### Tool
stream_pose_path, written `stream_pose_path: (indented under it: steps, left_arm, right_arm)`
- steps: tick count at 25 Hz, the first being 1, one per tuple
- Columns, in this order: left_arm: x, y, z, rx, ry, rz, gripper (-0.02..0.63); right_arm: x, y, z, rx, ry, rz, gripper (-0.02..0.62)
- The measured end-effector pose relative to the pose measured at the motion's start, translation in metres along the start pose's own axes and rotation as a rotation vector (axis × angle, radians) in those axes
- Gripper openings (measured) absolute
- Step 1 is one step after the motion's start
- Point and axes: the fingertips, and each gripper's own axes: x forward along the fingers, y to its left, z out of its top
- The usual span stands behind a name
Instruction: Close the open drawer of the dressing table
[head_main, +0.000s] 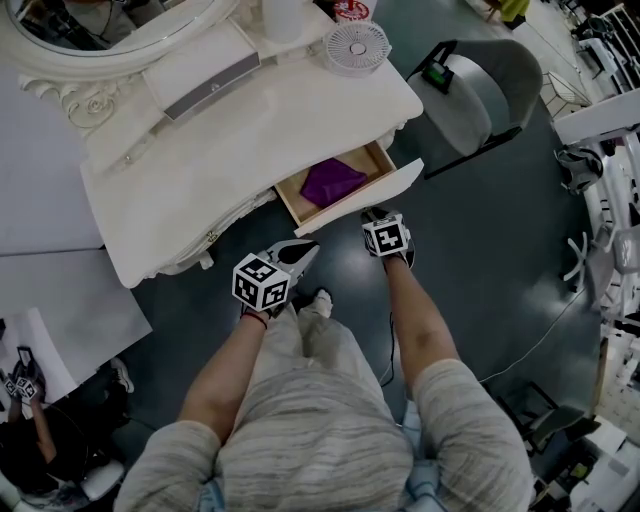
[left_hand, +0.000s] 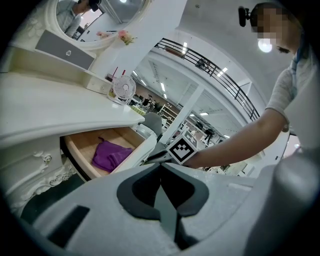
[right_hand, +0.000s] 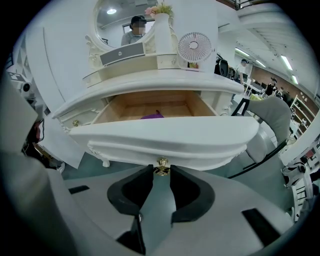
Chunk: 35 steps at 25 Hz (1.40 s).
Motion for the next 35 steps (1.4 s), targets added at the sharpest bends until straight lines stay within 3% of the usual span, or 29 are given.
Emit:
stream_pose_path:
  steps: [22,35]
  left_arm:
    - [-0.007,0.027,0.008,-0.029,-0.023,0.019,0.014]
    - [-0.006,0.048,0.016,-0.044,-0.036,0.030,0.014]
  right_arm:
    - [0.038,0.002,0.067,-0.006,-0.009,-0.021,0.103]
    - [0.055,0.003,0.100,0.027,-0.091,-0.017,0.103]
